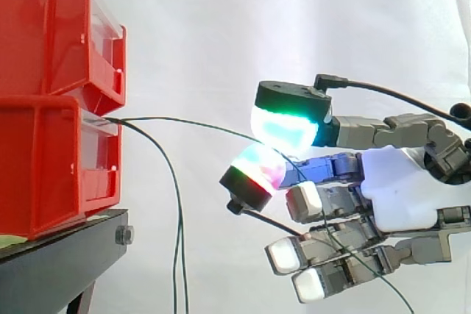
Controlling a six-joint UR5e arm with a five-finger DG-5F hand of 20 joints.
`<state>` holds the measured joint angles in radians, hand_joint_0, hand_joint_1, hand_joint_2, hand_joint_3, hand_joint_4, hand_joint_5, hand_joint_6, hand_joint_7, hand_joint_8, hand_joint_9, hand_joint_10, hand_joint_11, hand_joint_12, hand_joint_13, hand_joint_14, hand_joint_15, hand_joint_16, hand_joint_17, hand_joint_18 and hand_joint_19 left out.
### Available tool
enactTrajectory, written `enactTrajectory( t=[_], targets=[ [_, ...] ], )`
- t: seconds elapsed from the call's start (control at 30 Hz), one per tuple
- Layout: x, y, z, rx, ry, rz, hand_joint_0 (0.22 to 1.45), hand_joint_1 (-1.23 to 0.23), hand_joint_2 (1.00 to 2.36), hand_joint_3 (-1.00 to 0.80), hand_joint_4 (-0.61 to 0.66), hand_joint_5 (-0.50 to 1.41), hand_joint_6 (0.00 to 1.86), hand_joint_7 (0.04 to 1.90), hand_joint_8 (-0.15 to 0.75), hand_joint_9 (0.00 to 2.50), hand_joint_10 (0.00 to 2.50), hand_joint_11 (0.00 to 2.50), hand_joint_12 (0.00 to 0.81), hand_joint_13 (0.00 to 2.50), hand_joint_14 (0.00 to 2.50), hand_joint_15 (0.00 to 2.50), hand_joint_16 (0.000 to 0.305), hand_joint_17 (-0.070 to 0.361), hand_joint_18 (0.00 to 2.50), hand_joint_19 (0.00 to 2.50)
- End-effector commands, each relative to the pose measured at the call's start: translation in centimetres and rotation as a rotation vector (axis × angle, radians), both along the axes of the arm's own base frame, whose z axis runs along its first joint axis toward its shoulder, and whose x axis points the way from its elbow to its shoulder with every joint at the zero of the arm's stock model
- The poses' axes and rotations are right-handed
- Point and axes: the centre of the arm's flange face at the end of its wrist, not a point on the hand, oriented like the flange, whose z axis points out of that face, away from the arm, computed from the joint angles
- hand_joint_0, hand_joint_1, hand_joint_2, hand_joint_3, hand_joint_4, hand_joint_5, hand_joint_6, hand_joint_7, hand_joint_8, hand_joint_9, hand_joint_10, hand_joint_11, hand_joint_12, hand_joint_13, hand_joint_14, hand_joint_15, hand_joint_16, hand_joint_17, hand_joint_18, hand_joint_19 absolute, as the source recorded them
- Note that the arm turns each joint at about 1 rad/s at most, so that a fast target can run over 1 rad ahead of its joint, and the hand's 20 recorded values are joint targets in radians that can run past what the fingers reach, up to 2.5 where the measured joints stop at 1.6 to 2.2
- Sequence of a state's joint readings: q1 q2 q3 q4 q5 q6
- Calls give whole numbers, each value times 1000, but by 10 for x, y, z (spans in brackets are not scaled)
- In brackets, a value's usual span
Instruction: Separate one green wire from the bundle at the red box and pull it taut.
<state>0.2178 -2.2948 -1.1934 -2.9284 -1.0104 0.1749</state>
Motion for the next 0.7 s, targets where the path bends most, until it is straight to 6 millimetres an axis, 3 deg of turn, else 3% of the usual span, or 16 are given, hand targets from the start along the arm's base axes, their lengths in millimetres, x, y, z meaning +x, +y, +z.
enactTrajectory(
  t=[0.0,0.67],
  targets=[
    [0,0,0,0,0,1,603,-829,1015,5,-285,-117,892,1183,233,1304,19,668,384,979,16,430,52,117,885,446],
    [0,0,0,0,0,1,604,-829,1015,3,-281,-117,891,1183,235,1303,19,666,386,981,18,430,52,117,885,446]
  ],
)
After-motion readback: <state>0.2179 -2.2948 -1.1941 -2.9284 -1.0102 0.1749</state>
